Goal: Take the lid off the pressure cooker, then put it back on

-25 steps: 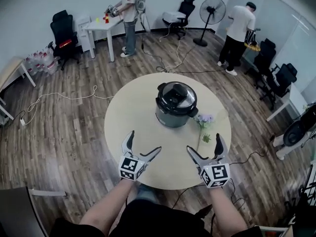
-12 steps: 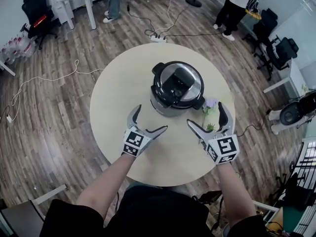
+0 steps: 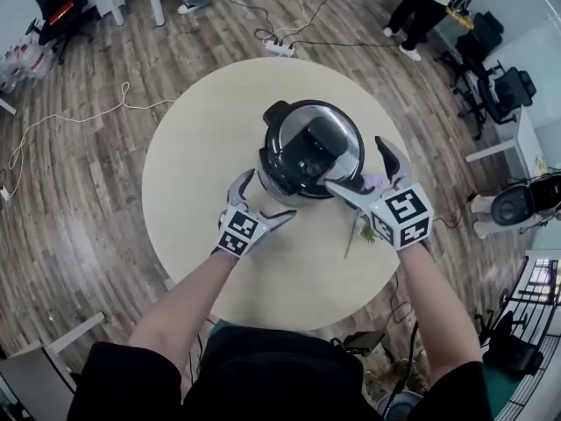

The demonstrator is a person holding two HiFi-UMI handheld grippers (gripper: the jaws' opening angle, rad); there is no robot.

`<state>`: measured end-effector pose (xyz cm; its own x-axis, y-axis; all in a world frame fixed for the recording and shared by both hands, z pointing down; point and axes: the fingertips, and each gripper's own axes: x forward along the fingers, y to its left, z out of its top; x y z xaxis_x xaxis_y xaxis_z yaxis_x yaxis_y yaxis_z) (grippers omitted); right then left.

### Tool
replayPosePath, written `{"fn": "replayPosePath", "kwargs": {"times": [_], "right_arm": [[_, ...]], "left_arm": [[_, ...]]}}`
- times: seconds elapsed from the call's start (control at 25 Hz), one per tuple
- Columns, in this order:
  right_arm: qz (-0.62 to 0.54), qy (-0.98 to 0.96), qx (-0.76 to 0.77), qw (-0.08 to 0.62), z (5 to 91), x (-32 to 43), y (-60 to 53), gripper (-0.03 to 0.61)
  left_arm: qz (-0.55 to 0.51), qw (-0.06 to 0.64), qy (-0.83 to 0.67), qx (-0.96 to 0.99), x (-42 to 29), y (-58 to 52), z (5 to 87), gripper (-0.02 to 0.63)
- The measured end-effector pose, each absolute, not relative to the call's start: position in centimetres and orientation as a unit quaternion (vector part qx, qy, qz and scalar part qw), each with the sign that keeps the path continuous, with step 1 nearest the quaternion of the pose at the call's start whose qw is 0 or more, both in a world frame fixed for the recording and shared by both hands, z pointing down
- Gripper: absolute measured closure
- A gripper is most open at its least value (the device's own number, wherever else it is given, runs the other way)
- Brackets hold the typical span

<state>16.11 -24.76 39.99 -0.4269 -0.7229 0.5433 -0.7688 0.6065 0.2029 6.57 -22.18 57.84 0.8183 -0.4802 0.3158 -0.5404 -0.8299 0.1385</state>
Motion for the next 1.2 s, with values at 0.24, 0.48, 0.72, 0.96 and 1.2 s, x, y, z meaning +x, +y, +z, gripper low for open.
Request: {"fn": "replayPosePath", "kwargs": {"times": [0.24,0.48,0.72,0.96,1.2], "right_arm": [[0.084,-0.854,0.365,0.360,43.2,14.5,-28.9,0.047],[0.133,-0.846,0.312,0.411,45.7,13.6,-31.8,0.132],[0.189,-0.819,0.299,0.452,47.5,13.6,-32.9,0.186],[0.212,-0.797,0.307,0.475,48.0,13.2,-32.6,0.272],[0.240,-0.768,0.342,0.486,48.3,13.5,-32.8,0.292]], "left_arm": [[0.150,0.116,-0.250,0.950,8.2,-23.1,59.6,0.025],[0.139,0.115,-0.260,0.949,8.5,-23.8,59.9,0.023],[0.136,0.114,-0.293,0.939,8.9,-24.3,59.9,0.023],[0.142,0.115,-0.301,0.936,8.9,-24.4,60.0,0.023],[0.152,0.121,-0.303,0.933,9.0,-24.3,60.2,0.023]]}}
